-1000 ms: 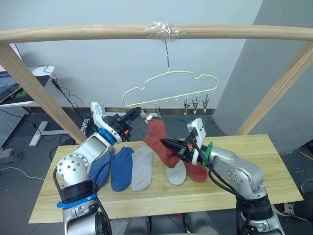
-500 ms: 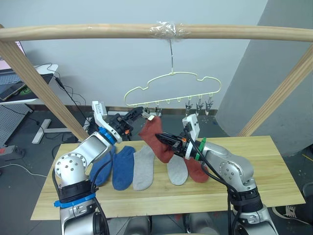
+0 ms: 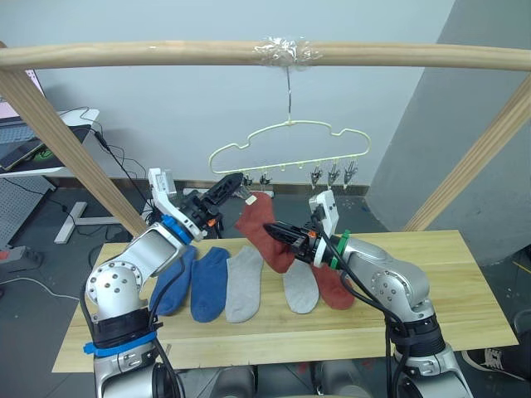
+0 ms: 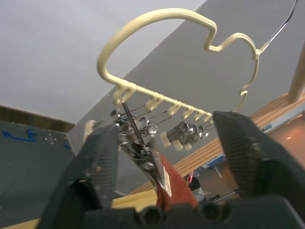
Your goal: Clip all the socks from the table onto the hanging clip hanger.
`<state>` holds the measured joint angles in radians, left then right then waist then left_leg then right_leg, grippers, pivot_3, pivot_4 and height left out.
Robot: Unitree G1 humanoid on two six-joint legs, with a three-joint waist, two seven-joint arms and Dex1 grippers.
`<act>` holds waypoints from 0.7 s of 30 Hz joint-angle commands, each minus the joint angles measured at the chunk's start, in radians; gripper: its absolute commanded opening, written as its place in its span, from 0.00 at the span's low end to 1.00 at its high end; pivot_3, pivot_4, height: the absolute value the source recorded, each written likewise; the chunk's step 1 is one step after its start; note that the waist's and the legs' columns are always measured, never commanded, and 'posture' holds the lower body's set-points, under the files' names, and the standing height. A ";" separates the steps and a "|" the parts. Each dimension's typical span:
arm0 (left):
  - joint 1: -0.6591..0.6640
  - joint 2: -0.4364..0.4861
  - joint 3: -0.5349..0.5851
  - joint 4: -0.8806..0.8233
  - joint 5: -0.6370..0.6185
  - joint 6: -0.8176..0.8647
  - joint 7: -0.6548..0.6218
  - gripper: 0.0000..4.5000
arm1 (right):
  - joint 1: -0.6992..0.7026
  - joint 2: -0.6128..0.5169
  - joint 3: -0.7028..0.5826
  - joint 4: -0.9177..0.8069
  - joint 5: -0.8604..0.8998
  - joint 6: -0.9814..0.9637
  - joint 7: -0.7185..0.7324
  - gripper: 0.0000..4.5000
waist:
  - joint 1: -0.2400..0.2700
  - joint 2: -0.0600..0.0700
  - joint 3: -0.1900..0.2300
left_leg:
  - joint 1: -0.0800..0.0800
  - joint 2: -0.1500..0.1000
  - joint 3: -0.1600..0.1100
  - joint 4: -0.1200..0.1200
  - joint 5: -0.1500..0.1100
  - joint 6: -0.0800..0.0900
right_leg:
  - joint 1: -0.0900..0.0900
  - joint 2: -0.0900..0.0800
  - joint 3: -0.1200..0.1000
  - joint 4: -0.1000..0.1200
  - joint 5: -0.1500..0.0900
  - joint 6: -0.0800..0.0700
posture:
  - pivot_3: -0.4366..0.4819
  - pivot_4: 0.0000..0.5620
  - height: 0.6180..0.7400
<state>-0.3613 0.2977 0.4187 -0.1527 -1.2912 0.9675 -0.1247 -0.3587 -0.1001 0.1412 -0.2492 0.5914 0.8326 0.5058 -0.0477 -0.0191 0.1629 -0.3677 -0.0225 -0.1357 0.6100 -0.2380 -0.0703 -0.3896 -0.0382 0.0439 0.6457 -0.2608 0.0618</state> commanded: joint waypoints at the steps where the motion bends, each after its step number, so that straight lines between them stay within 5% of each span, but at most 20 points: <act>1: 0.009 0.056 0.025 -0.061 -0.021 -0.015 -0.018 1.00 | -0.029 0.009 0.010 -0.008 0.012 -0.013 0.016 0.00 | 0.000 0.000 0.000 | 0.000 0.000 0.000 0.000 0.000 0.000 | 0.000 0.000 0.000 0.000 0.000 0.000 | 0.49 0.17 1.00; 3: 0.028 0.096 0.024 -0.086 -0.015 -0.008 -0.035 1.00 | -0.033 0.012 0.017 0.003 0.017 -0.004 0.024 0.00 | 0.000 0.000 0.000 | 0.000 0.000 0.000 0.000 0.000 0.000 | 0.000 0.000 0.000 0.000 0.000 0.000 | 0.49 0.17 1.00; 6: 0.067 0.170 -0.005 -0.142 0.048 -0.021 -0.083 1.00 | -0.049 0.062 -0.010 0.079 0.066 0.047 0.016 0.15 | 0.000 0.000 0.000 | 0.000 0.000 0.000 0.000 0.000 0.000 | 0.000 0.000 0.000 0.000 0.003 -0.005 | 0.50 0.17 1.00; 18: 0.178 0.256 -0.150 -0.307 0.222 -0.084 -0.208 1.00 | 0.031 -0.063 -0.016 0.102 -0.018 0.003 0.035 1.00 | 0.018 -0.002 -0.002 | 0.000 0.000 0.001 0.000 0.000 0.000 | 0.000 0.000 0.000 0.000 0.004 -0.007 | 0.50 0.15 1.00; 21: 0.190 0.240 -0.218 -0.296 0.366 -0.180 -0.225 1.00 | 0.072 -0.138 -0.025 0.021 -0.067 -0.065 0.039 1.00 | 0.018 -0.001 -0.002 | 0.000 0.000 0.001 0.000 0.000 0.000 | 0.000 0.000 0.000 0.000 0.004 -0.007 | 0.49 0.15 1.00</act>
<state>-0.1713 0.5432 0.2242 -0.4297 -1.0011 0.8555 -0.3322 -0.2886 -0.2207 0.1387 -0.1464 0.5412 0.8197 0.5351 -0.0294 -0.0205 0.1608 -0.3674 -0.0223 -0.1344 0.6100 -0.2380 -0.0703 -0.3896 -0.0379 0.0442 0.6457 -0.2572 0.0549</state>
